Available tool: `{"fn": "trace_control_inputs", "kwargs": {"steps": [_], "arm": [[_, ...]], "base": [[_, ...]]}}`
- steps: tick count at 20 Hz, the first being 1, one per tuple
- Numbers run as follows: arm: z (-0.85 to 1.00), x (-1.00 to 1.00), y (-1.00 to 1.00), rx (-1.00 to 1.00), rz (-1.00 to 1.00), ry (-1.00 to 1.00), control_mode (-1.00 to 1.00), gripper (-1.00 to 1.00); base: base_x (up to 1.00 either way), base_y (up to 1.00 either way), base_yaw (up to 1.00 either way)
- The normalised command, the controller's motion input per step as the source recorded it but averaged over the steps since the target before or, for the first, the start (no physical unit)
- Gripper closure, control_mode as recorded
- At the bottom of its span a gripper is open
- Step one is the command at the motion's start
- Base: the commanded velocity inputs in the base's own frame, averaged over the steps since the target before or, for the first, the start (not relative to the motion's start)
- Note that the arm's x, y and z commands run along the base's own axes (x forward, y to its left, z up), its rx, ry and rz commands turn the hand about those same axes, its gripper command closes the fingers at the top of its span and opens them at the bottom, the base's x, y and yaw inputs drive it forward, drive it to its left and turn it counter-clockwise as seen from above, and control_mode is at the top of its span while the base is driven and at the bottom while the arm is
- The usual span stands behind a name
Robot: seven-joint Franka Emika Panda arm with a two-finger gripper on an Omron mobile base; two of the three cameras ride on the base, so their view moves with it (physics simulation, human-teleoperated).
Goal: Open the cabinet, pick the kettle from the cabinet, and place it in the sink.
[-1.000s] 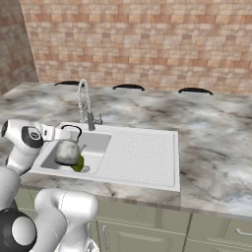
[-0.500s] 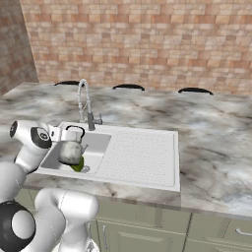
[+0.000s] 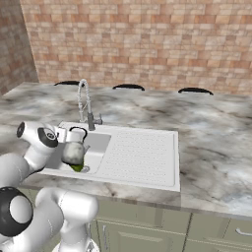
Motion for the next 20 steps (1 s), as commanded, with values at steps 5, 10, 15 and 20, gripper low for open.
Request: {"fn": "trace_control_inputs", "kwargs": {"steps": [5,10,15,20], "arm": [[-0.21,0.12,0.00,0.03,0.00,0.00,-1.00,1.00],[-0.11,0.20,0.00,0.00,-0.06,0.00,-1.00,1.00],[-0.13,0.23,0.00,0.00,-0.11,0.00,-1.00,1.00],[-0.22,0.15,0.06,0.00,-0.13,0.00,-1.00,1.00]], "base": [[0.00,0.00,0.00],[0.00,0.00,0.00],[0.00,0.00,0.00],[0.00,0.00,0.00]]}}
